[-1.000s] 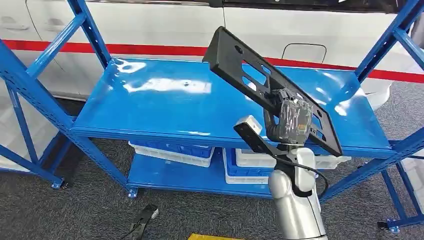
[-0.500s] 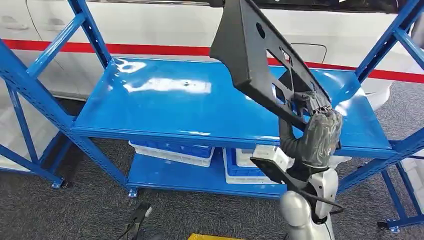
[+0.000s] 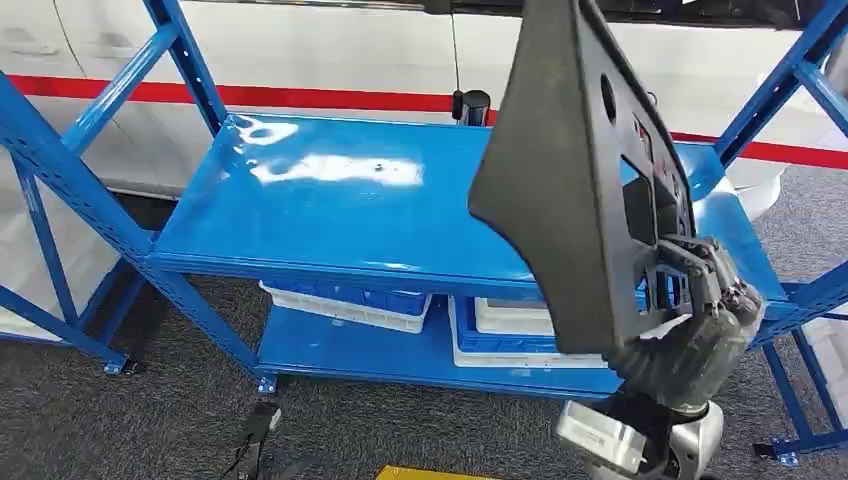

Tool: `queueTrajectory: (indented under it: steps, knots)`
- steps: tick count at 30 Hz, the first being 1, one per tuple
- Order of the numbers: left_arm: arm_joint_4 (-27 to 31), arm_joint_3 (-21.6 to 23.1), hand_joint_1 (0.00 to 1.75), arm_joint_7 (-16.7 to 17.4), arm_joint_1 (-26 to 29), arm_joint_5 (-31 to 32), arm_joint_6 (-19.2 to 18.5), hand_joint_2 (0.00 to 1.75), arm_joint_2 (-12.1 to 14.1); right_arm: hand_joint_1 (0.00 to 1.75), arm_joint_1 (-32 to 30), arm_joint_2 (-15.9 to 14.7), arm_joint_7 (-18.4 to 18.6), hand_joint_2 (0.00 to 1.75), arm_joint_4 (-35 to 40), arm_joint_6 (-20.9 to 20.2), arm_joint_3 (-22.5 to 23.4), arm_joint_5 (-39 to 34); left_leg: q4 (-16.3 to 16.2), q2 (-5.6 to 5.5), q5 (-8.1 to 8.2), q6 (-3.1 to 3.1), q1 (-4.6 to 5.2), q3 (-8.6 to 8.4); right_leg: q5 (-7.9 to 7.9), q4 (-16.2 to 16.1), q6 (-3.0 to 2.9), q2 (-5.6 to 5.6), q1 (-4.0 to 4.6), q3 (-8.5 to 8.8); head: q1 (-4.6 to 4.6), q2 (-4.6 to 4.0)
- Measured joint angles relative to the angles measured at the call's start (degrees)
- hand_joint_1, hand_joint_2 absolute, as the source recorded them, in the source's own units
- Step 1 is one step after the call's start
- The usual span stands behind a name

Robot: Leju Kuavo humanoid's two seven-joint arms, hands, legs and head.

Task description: Take the parts from the cabinet and place them on the table.

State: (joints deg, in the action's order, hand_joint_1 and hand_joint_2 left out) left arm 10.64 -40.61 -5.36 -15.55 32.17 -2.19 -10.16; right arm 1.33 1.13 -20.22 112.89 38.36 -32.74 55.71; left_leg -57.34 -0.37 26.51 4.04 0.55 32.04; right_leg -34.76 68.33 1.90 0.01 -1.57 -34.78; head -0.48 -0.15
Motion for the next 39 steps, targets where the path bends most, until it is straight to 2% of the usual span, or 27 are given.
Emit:
queueTrajectory:
  steps: [2, 3, 4, 6, 7, 8, 11, 12, 13, 14, 16, 17, 18, 19, 21, 22, 23, 26, 27, 28, 29, 31, 32, 33, 35, 37, 39]
  knots:
    - [0.0, -1.2, 0.0, -1.0, 0.5, -1.4, 0.8, 1.75, 0.1, 1.75, -2.3, -1.5, -2.4, 1.75, 0.2, 0.9, -0.1, -3.7, 0.0, -0.05, 0.06, -0.01, 0.12, 0.06, -1.45, 7.2, 0.13, 0.0, 0.1, -4.37, 0.02, 0.0]
    - [0.0, -1.8, 0.0, -1.5, 0.8, -2.2, 1.1, 1.75, 0.2, 1.75, -3.5, -2.1, -3.7, 1.75, 0.2, 1.0, -0.1, -6.0, 0.0, -0.1, 0.11, -0.07, 0.14, -0.02, -0.6, 7.1, 0.5, -0.01, 0.1, -4.82, 0.02, 0.0]
    - [0.0, -2.6, 0.0, -2.1, 1.0, -2.8, 1.5, 1.75, 0.3, 1.75, -4.8, -2.7, -5.4, 1.75, 0.2, 1.1, -0.1, -8.8, -0.1, -0.22, 0.23, -0.25, 0.09, -0.12, 1.59, 3.7, 1.11, -0.02, 0.1, -3.71, 0.07, 0.0]
    - [0.0, -3.7, 0.0, -3.0, 1.4, -3.6, 2.1, 1.75, 0.4, 1.75, -6.2, -3.4, -7.9, 1.75, 0.2, 1.1, 0.0, -12.9, -0.3, -0.36, 0.58, -0.78, 0.01, -0.42, 6.56, -6.8, 2.01, -0.06, -0.17, 0.57, 0.07, 0.0]
    - [0.0, -4.2, 0.0, -3.4, 1.5, -3.9, 2.4, 1.75, 0.5, 1.75, -6.8, -3.8, -9.1, 1.75, 0.1, 1.1, 0.0, -14.4, -0.6, -0.37, 0.81, -1.13, 0.17, -0.17, 7.36, -9.5, 1.64, -0.11, -0.27, 1.25, 0.24, 0.0]
    - [0.0, -4.7, 0.0, -3.7, 1.7, -4.2, 2.6, 1.75, 0.7, 1.75, -7.3, -3.9, -10.1, 1.75, -0.1, 1.1, 0.0, -15.5, -0.9, -0.45, 1.11, -1.59, 0.52, 0.04, 7.72, -9.8, 0.92, 0.02, -0.02, 1.67, 0.2, 0.0]
    - [0.0, -5.6, 0.0, -4.1, 2.0, -4.6, 2.8, 1.75, 0.9, 1.75, -8.5, -4.3, -10.9, 1.75, -0.5, 1.1, 0.3, -16.8, -0.7, -0.42, 0.81, -2.32, 0.13, 0.1, 7.94, -9.6, -0.32, 0.12, 0.24, 1.34, 0.11, 0.0]
    - [0.0, -5.8, 0.0, -4.2, 2.0, -4.6, 2.8, 1.75, 1.2, 1.75, -8.6, -4.4, -11.1, 1.75, -0.5, 1.1, 0.4, -17.0, -0.9, -0.45, 1.24, -2.63, -0.07, 0.27, 8.19, -9.9, -0.75, 0.11, -0.39, 1.48, 0.18, 0.0]
    - [0.0, -6.1, 0.0, -4.3, 2.0, -4.6, 2.8, 1.75, 1.2, 1.75, -8.6, -4.4, -11.3, 1.75, -0.5, 1.1, 0.4, -17.1, -2.2, -0.28, 2.31, -3.1, -0.1, 0.62, 8.11, -9.9, -1.01, 0.08, -0.38, 1.54, -0.04, 0.0]
    - [0.0, -6.3, 0.0, -4.4, 2.0, -4.7, 2.8, 1.75, 1.2, 1.75, -8.6, -4.4, -11.4, 1.75, -0.6, 1.0, 0.4, -17.2, -5.5, -0.08, 4.5, -3.54, -0.31, 2.14, 8.14, -9.9, -1.65, 0.01, -0.35, 1.55, -0.39, 0.0]
    - [0.0, -6.8, 0.0, -4.5, 2.3, -5.1, 3.3, 1.75, 1.2, 1.75, -8.9, -4.4, -11.6, 1.75, -0.8, 0.3, 0.5, -17.5, -15.0, -0.01, 8.86, -4.26, -0.82, 6.66, 8.13, -9.9, -1.66, -0.03, -0.18, 1.39, -0.39, 0.0]
    - [0.0, -7.0, 0.0, -4.6, 2.5, -5.2, 3.5, 1.75, 1.2, 1.75, -9.1, -4.4, -11.6, 1.75, -0.9, 0.0, 0.5, -17.5, -18.1, 0.0, 9.62, -4.43, -0.94, 8.17, 8.14, -9.9, -1.66, -0.02, -0.14, 1.37, -0.37, 0.0]
    - [0.0, -7.0, 0.0, -4.6, 2.7, -5.3, 3.6, 1.75, 1.2, 1.75, -9.2, -4.4, -11.7, 1.75, -1.1, 0.0, 0.6, -17.5, -18.6, 0.01, 9.05, -4.45, -1.03, 8.49, 8.14, -9.9, -1.66, 0.0, -0.14, 1.39, -0.37, 0.0]
    - [0.0, -7.1, 0.0, -4.6, 2.8, -5.3, 3.6, 1.75, 1.3, 1.75, -9.3, -4.4, -11.7, 1.75, -1.2, -0.1, 0.6, -17.5, -16.1, 0.02, 7.01, -4.42, -1.13, 7.43, 8.14, -9.9, -1.65, 0.02, -0.15, 1.45, -0.41, 0.0]
    - [0.0, -7.3, 0.0, -4.7, 2.7, -5.3, 3.6, 1.75, 1.4, 1.75, -9.4, -4.4, -12.0, 1.75, -1.3, -0.2, 0.7, -17.8, -6.5, 0.15, 1.99, -4.07, -1.16, 2.53, 8.14, -9.9, -1.63, 0.02, -0.16, 1.71, -0.37, 0.0]
    - [0.0, -7.6, 0.0, -4.9, 2.7, -5.4, 3.7, 1.75, 1.4, 1.75, -9.4, -4.3, -12.5, 1.75, -1.3, -0.5, 0.7, -18.2, -1.3, 0.16, 0.77, -3.72, -1.14, -0.04, 8.16, -9.9, -1.57, -0.01, -0.14, 1.8, -0.41, 0.0]
    - [0.0, -7.9, 0.0, -5.0, 2.6, -5.6, 3.7, 1.75, 1.4, 1.75, -9.4, -4.3, -13.1, 1.75, -1.4, -0.9, 0.7, -18.7, -0.8, 0.18, 1.15, -3.6, -0.76, -0.25, 8.22, -9.8, -1.4, -0.01, 0.43, 1.6, -0.31, 0.0]
    - [0.0, -8.3, 0.0, -5.1, 2.8, -6.0, 4.0, 1.75, 1.5, 1.75, -9.3, -4.1, -14.2, 1.75, -1.9, -1.5, 0.8, -19.4, -0.9, 0.1, 0.92, -2.9, -0.28, 0.22, 8.58, -10.0, -0.55, -0.02, 0.09, 1.43, -0.3, 0.0]
    - [0.0, -8.5, 0.0, -5.2, 2.8, -6.1, 4.0, 1.75, 1.6, 1.75, -9.1, -3.9, -14.6, 1.75, -2.1, -1.7, 0.9, -19.5, -0.3, 0.15, 0.41, -2.21, -0.42, -0.04, 8.64, -10.1, -0.1, -0.02, 0.39, 1.27, -0.33, 0.0]
    - [0.0, -8.7, 0.0, -5.5, 2.8, -6.2, 4.0, 1.75, 1.5, 1.75, -8.9, -3.9, -14.7, 1.75, -2.4, -1.8, 1.0, -19.6, 0.2, 0.4, -0.07, -1.76, -0.67, -0.14, 7.99, -9.1, -0.06, -0.08, 0.14, 0.76, -0.3, 0.0]
    - [0.0, -8.9, 0.0, -5.6, 2.7, -6.4, 4.1, 1.75, 1.5, 1.75, -8.6, -3.8, -15.0, 1.75, -2.6, -1.8, 1.1, -19.6, 0.2, 0.37, -0.25, -1.33, -0.67, 0.07, 6.06, -6.4, -0.57, -0.05, 0.34, -0.52, -0.22, 0.0]
    - [0.0, -9.5, 0.0, -5.8, 2.8, -6.6, 4.5, 1.75, 1.6, 1.75, -8.4, -3.6, -15.6, 1.75, -3.1, -1.8, 1.2, -19.6, 0.2, 0.4, -0.46, -0.97, -0.59, 0.43, 2.07, 2.4, -1.31, -0.03, 0.27, -4.5, 0.04, 0.0]
    - [0.0, -9.6, 0.0, -5.9, 2.9, -6.7, 4.6, 1.75, 1.6, 1.75, -8.4, -3.5, -15.8, 1.75, -3.4, -1.8, 1.2, -19.4, 0.2, 0.39, -0.55, -0.91, -0.57, 0.62, 0.97, 5.9, -1.23, -0.01, 0.33, -5.96, 0.2, 0.0]
    - [0.0, -9.7, 0.0, -5.9, 3.1, -6.8, 4.5, 1.75, 1.7, 1.75, -8.2, -3.5, -16.0, 1.75, -3.6, -1.8, 1.2, -19.0, 0.2, 0.36, -0.64, -0.95, -0.56, 0.72, 0.95, 7.0, -0.92, -0.02, 0.31, -6.23, 0.17, 0.0]
    - [0.0, -9.8, 0.0, -6.0, 3.2, -7.0, 3.5, 1.75, 1.7, 1.75, -7.9, -3.5, -16.1, 1.75, -3.8, -1.8, 1.2, -18.0, 0.0, 0.22, -0.72, -1.09, -0.59, 0.8, 3.23, 2.1, 0.11, -0.03, 0.27, -3.14, 0.26, 0.0]
    - [0.0, -9.9, 0.0, -6.0, 3.2, -7.0, 2.7, 1.75, 1.9, 1.75, -7.6, -3.4, -16.1, 1.75, -3.8, -1.7, 1.2, -17.6, -0.5, 0.11, -0.55, -1.47, -0.63, 0.9, 6.67, -8.4, 0.9, -0.08, 0.0, 2.58, 0.28, 0.0]
    - [0.0, -10.1, 0.0, -5.9, 3.2, -7.0, 2.3, 1.75, 2.2, 1.75, -7.5, -3.3, -16.0, 1.75, -3.9, -1.6, 1.2, -17.5, -1.1, 0.1, -0.38, -2.25, -0.15, 1.44, 6.57, -9.7, -0.05, 0.22, 0.26, 2.89, 0.15, 0.0]
